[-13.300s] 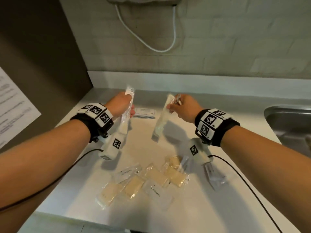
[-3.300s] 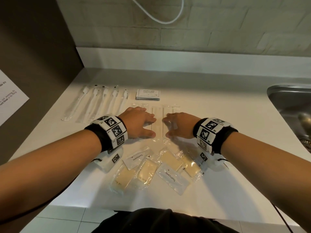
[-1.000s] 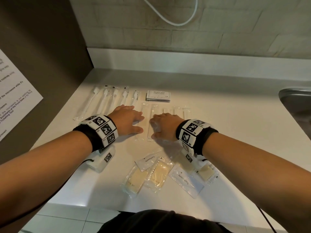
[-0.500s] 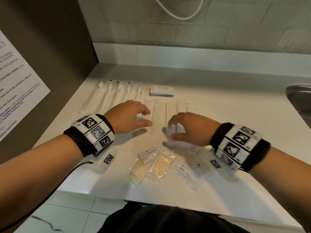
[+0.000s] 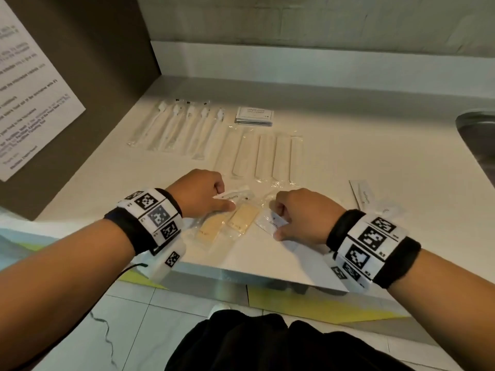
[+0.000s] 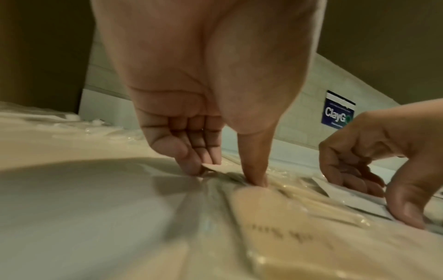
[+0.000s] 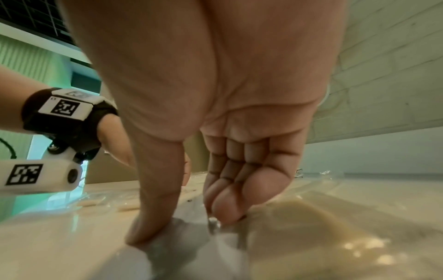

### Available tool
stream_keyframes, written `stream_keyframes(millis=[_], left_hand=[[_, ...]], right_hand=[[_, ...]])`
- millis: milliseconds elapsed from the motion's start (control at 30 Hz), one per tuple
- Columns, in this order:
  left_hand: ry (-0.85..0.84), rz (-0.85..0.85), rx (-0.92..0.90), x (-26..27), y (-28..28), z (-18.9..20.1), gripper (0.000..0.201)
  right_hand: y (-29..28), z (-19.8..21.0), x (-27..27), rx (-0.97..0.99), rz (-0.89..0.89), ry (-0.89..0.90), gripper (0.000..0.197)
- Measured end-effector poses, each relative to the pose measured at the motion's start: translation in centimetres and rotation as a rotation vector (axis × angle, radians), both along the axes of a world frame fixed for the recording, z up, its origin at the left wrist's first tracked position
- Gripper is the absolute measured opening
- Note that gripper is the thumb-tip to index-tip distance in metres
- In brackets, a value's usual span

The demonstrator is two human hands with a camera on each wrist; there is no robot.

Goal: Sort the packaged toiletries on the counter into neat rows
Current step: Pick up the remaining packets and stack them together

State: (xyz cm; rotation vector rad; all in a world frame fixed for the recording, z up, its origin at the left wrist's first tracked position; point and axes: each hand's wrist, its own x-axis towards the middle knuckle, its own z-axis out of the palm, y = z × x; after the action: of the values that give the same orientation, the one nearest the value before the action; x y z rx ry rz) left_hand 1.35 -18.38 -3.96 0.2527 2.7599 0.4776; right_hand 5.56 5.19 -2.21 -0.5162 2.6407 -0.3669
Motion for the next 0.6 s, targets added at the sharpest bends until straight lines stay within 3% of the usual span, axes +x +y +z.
stream_keyframes(millis=[233, 367, 600], left_hand=[[0.024, 0.037, 0.149, 0.6, -0.5, 0.4, 0.025], [0.089, -0.009, 0.184, 0.4, -1.0, 1.7, 0.016], [0.147, -0.001, 0.453, 0.4, -1.3, 5.6, 0.015]], right_hand=[[-0.5, 0.6, -0.1, -0.057, -0.068, -0.003, 0.022], [-1.1, 2.2, -0.6, -0.292, -0.204, 0.002, 0.009], [-3.4, 3.6, -0.9, -0.611, -0.415, 0.020, 0.023]])
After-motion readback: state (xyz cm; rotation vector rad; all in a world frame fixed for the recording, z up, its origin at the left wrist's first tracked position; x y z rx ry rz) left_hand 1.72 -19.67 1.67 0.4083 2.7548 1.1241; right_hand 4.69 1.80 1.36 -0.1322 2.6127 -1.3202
